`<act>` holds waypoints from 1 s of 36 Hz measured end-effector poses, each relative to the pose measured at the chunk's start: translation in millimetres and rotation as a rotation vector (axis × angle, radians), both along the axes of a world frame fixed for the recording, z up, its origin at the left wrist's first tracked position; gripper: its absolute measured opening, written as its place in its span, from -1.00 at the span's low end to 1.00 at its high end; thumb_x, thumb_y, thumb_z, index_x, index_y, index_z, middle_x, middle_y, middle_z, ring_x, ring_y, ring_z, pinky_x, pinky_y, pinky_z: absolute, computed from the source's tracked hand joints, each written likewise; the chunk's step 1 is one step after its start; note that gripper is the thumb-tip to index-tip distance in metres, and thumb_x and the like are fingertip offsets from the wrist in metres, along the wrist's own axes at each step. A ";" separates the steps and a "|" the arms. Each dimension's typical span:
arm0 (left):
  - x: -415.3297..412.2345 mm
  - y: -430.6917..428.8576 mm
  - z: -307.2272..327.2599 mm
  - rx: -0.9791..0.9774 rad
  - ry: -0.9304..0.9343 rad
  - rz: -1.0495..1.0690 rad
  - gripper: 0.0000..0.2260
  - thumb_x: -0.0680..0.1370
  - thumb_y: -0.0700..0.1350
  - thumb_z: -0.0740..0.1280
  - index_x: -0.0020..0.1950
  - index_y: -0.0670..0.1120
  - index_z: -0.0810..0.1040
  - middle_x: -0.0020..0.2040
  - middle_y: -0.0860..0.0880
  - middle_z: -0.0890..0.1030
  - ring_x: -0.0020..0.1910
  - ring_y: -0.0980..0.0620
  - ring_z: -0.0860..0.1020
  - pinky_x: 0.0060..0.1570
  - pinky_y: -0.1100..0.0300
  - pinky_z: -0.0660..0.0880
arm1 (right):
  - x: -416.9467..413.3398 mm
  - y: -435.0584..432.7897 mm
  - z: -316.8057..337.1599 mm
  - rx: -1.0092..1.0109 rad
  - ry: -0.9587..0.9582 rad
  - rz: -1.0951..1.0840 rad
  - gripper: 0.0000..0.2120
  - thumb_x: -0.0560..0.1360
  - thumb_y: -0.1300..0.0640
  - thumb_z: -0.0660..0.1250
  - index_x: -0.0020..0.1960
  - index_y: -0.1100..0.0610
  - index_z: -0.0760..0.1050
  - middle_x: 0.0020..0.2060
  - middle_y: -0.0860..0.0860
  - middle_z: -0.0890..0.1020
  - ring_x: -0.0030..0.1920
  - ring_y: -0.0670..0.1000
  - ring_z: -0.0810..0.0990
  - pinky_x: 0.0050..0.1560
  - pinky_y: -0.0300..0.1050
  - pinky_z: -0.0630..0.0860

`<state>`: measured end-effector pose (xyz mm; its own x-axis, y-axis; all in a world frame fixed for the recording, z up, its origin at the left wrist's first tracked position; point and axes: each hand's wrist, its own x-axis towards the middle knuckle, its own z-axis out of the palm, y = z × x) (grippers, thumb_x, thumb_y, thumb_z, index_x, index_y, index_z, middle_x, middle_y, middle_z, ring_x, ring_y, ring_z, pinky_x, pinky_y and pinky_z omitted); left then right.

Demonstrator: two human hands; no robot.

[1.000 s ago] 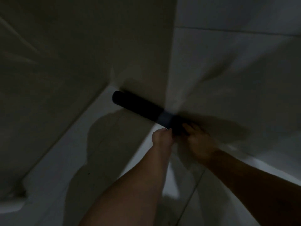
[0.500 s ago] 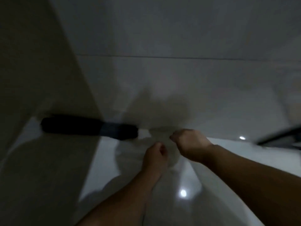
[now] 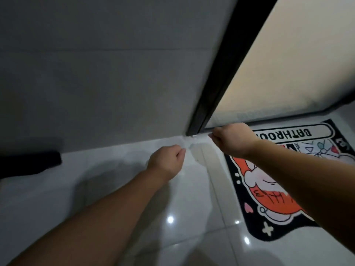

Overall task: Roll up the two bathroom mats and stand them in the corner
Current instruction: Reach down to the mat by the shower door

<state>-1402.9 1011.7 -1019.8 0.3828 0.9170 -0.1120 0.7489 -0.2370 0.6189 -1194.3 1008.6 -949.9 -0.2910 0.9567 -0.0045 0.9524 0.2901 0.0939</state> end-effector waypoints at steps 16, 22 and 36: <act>219.4 5.3 115.3 0.125 0.272 -0.288 -0.80 0.56 0.05 0.27 -0.03 -0.01 0.64 -0.14 -0.02 0.67 -0.12 -0.02 0.59 -0.15 0.13 0.50 | 218.5 -11.1 34.5 0.157 0.171 -0.082 -0.53 0.63 -0.12 -0.06 -0.08 0.11 0.53 -0.15 0.13 0.66 -0.09 0.19 0.60 -0.26 -0.07 0.31; 323.2 -10.7 155.4 0.117 0.308 -0.261 -0.78 0.57 0.05 0.27 -0.08 -0.07 0.59 -0.22 -0.03 0.59 -0.16 -0.07 0.56 -0.18 0.10 0.50 | 317.5 -50.1 43.9 0.157 0.256 -0.355 -0.60 0.63 -0.09 -0.04 -0.20 0.08 0.42 -0.30 0.11 0.55 -0.17 0.19 0.59 -0.28 -0.07 0.31; 439.4 -2.0 85.1 0.157 0.262 -0.610 -0.66 0.57 0.13 0.24 -0.28 -0.07 0.49 -0.42 0.03 0.46 -0.41 0.04 0.44 -0.44 0.20 0.29 | 419.1 -123.7 8.5 -0.325 -0.016 -0.628 -0.68 0.59 -0.10 0.07 -0.06 0.09 0.49 -0.13 0.08 0.55 -0.21 0.07 0.42 -0.21 -0.09 0.35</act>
